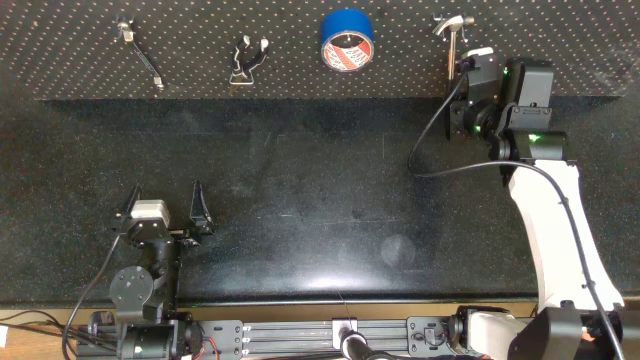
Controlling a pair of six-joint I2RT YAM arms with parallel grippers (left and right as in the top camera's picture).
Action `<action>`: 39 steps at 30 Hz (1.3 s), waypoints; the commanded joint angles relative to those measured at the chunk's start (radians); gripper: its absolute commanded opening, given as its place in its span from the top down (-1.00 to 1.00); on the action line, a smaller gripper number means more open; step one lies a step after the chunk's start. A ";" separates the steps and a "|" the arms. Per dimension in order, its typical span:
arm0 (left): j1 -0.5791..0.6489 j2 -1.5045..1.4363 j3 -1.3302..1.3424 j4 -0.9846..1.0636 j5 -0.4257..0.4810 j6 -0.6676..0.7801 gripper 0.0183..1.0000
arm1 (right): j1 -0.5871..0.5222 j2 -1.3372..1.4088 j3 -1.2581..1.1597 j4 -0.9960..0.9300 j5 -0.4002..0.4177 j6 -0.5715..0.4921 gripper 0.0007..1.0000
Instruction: Place Tools Onto Pegboard
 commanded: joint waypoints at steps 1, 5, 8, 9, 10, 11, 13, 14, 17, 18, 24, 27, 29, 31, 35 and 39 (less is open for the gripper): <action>-0.003 -0.008 -0.002 -0.008 0.008 0.010 -0.99 | 0.005 0.020 0.003 0.040 0.001 0.008 0.86; -0.003 -0.008 -0.002 -0.007 0.007 0.010 -0.99 | 0.005 0.061 0.005 0.070 0.002 0.008 0.86; -0.003 -0.008 -0.002 -0.008 0.007 0.010 -0.99 | 0.005 0.071 0.005 0.070 0.002 0.008 0.86; -0.003 -0.008 -0.002 -0.008 0.008 0.010 -0.99 | 0.005 0.070 0.005 0.070 0.002 0.008 0.86; -0.003 -0.008 -0.002 -0.008 0.007 0.010 -1.00 | 0.005 0.071 0.005 0.070 0.002 0.004 0.85; -0.003 -0.008 -0.002 -0.008 0.008 0.010 -0.99 | 0.005 0.071 0.005 0.070 0.002 0.000 0.85; -0.003 -0.008 -0.002 -0.008 0.007 0.010 -1.00 | 0.005 0.071 0.005 0.070 0.002 -0.015 0.39; -0.003 -0.008 -0.002 -0.008 0.007 0.010 -0.99 | 0.005 0.071 0.005 0.069 0.001 -0.015 0.17; -0.003 -0.008 -0.002 -0.008 0.008 0.010 -0.99 | 0.005 0.071 0.005 0.070 0.001 -0.014 -0.45; -0.003 -0.008 -0.002 -0.007 0.007 0.010 -0.99 | 0.005 0.070 0.005 0.070 0.001 -0.014 -0.75; -0.003 -0.008 -0.002 -0.008 0.008 0.010 -0.99 | 0.005 -0.340 0.003 -0.040 0.015 -0.010 -0.96; -0.003 -0.008 -0.002 -0.008 0.008 0.010 -0.99 | 0.050 -0.575 -0.240 0.132 0.112 0.203 -0.97; -0.003 -0.008 -0.002 -0.008 0.008 0.010 -0.99 | 0.087 -0.755 -0.518 0.373 0.163 0.356 -0.97; -0.003 -0.008 -0.002 -0.008 0.008 0.010 -0.99 | 0.111 -0.865 -0.685 0.505 0.164 0.422 -0.97; -0.003 -0.008 -0.002 -0.008 0.008 0.010 -0.99 | 0.134 -1.093 -0.871 0.511 0.164 0.430 -0.97; -0.003 -0.008 -0.002 -0.008 0.007 0.010 -0.99 | 0.134 -1.248 -0.994 0.509 0.163 0.370 -0.97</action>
